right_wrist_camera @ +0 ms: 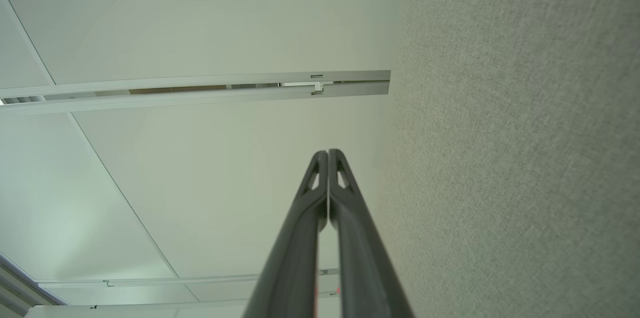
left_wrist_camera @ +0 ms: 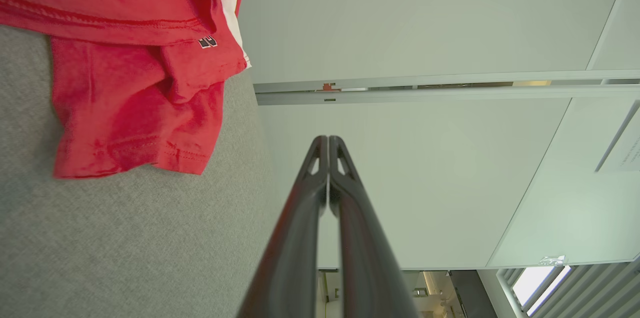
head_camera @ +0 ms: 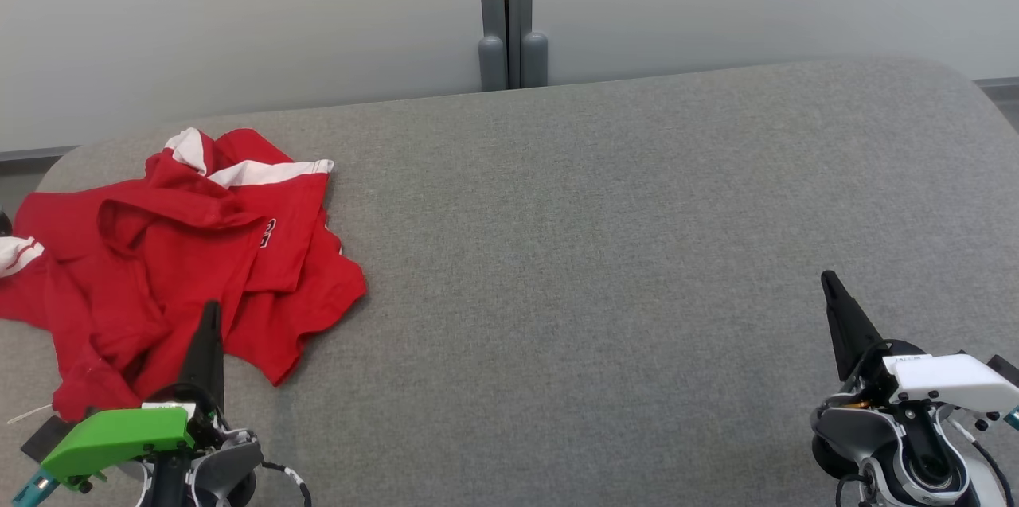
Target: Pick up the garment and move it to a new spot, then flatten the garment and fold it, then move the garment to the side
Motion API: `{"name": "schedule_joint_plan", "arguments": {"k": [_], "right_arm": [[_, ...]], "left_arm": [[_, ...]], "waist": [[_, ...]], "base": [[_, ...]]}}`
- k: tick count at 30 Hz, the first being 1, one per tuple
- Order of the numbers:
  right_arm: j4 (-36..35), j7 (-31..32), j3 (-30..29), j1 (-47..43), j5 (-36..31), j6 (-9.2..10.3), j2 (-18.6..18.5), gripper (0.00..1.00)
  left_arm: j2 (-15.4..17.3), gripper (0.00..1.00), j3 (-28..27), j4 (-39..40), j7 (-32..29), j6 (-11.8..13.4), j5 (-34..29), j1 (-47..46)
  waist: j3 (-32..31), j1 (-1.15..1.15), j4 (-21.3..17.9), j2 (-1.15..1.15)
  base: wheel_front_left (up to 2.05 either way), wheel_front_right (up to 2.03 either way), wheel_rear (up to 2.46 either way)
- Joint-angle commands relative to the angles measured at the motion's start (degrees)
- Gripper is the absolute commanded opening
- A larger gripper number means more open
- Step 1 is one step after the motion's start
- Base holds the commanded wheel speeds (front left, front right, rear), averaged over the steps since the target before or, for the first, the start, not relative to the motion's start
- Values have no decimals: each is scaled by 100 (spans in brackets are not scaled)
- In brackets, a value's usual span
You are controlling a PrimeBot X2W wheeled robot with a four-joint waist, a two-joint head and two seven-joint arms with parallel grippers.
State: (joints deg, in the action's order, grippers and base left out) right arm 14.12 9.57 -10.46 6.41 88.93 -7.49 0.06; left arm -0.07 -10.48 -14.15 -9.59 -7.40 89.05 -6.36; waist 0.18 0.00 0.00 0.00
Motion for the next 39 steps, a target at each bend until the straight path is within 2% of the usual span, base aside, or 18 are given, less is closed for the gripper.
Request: {"name": "schedule_joint_plan", "arguments": {"k": [1, 15, 16, 27, 33, 39], "right_arm": [[-4, 18, -9, 75, 20, -13, -19, 0], [-4, 18, -9, 75, 20, -13, -19, 0], [0, 0, 0, 0, 0, 0, 0, 100], [5, -283, 103, -137, -307, 1, 8, 100], [-55, -472, 127, -163, -890, 1, -14, 100], [-189, -644, 163, -190, -1700, 1, -25, 100]], "left_arm": [[21, 0, -7, 11, -16, -38, -15, -90], [21, 0, -7, 11, -16, -38, -15, -90], [0, 100, 0, 0, 0, 1, 0, 0], [-8, 100, 247, -11, 294, 72, -177, 109], [-5, 100, 372, 70, 477, 142, -543, 147], [-2, 100, 469, 141, 648, 267, -1187, 191]], "waist": [[0, 0, 0, 0], [0, 0, 0, 0], [0, 0, 0, 0], [-2, 0, 1, 0], [-1, 0, 4, 0], [3, 0, 6, 0]], "base": [[0, 0, 0], [0, 0, 0], [0, 0, 0], [0, 0, 0], [0, 0, 0], [0, 0, 0]]}}
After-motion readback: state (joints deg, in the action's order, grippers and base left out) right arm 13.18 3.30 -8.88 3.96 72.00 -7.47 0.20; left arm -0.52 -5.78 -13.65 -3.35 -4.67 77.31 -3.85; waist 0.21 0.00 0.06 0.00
